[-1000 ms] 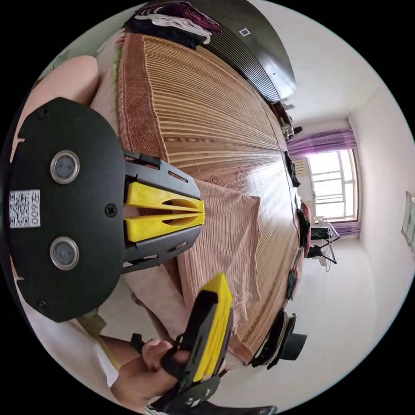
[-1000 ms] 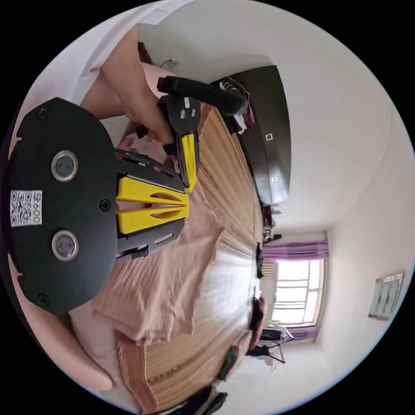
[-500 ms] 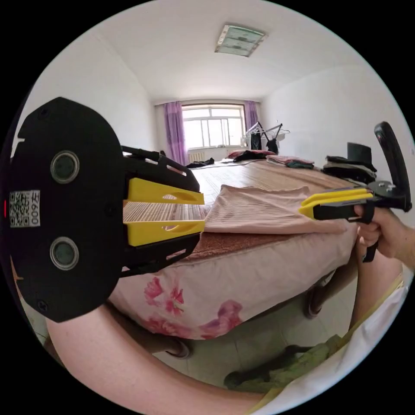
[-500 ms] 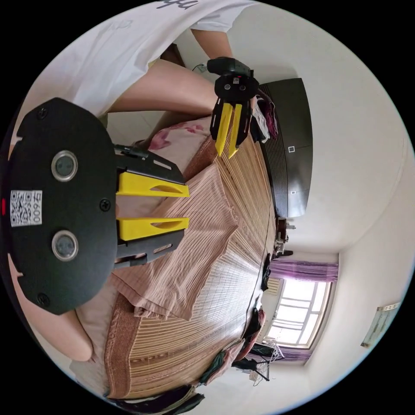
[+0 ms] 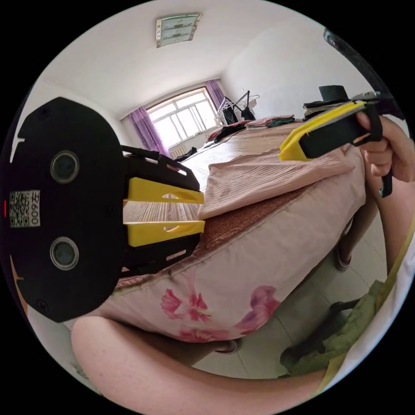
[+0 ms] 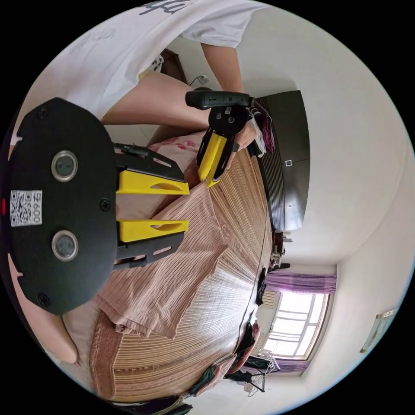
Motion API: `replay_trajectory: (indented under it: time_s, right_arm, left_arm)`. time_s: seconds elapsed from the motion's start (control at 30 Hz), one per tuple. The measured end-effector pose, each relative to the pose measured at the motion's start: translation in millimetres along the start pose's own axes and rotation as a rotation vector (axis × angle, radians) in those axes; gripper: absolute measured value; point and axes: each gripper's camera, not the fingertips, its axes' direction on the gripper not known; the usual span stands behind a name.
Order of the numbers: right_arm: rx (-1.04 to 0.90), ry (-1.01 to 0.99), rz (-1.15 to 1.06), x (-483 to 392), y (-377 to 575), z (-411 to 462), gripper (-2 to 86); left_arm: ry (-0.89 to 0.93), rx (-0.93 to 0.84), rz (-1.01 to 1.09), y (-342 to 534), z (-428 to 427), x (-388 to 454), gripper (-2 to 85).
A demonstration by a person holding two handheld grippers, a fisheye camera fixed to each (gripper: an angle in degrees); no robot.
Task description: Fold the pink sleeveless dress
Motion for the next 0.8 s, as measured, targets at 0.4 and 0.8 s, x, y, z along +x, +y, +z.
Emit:
replay_trajectory:
  time_s: [0.4, 0.8]
  right_arm:
    - [-0.091, 0.261, -0.414, -46.9, 13.6, 147.6, 9.3]
    - [-0.190, 0.348, -0.380, -27.2, 59.4, 222.2, -0.7]
  left_arm:
    - [0.032, 0.015, -0.301, 48.5, -18.1, -23.5, 2.7]
    - [-0.045, 0.045, -0.405, 83.1, -18.0, -0.6, 7.4]
